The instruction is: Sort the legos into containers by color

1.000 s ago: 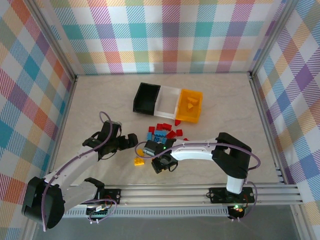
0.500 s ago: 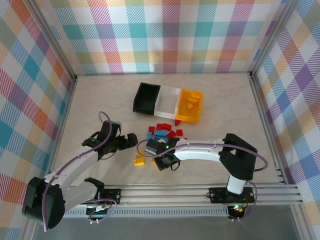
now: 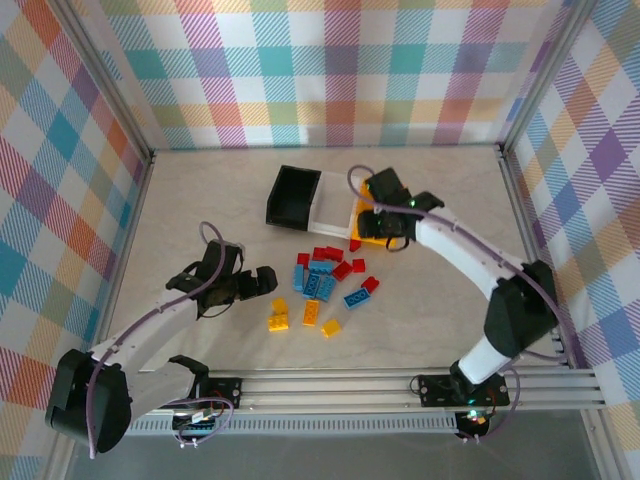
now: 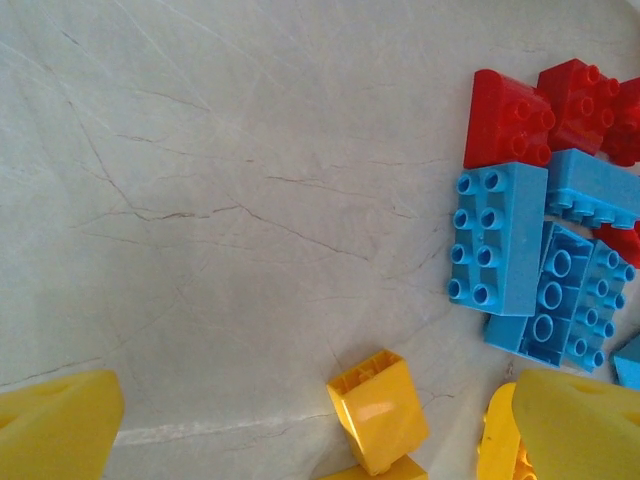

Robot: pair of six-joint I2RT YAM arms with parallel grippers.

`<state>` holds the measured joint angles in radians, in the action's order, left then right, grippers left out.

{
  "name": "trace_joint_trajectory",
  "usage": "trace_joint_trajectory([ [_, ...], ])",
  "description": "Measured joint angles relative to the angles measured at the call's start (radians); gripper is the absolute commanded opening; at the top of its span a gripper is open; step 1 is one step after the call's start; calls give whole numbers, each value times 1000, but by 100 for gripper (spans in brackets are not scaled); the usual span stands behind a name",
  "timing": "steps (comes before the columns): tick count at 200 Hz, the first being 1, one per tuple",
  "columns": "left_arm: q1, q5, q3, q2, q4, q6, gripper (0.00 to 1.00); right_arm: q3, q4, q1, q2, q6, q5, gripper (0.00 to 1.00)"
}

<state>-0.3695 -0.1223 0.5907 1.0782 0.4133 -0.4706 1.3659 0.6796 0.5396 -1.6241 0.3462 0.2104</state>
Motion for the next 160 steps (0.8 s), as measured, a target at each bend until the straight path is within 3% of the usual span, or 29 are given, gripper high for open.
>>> trace_joint_trajectory([
  [42,0,-11,16,13,0,15,100,231,-24,-140,-246,-45,-91,52],
  [85,0,-12,16,18,3,19,100,344,-22,-183,-399,-57,-125,50],
  [123,0,-12,16,18,3,19,100,249,-21,-135,-305,-75,-129,53],
  [160,0,-12,16,26,1,21,100,-12,-4,98,-16,-62,-171,58],
])
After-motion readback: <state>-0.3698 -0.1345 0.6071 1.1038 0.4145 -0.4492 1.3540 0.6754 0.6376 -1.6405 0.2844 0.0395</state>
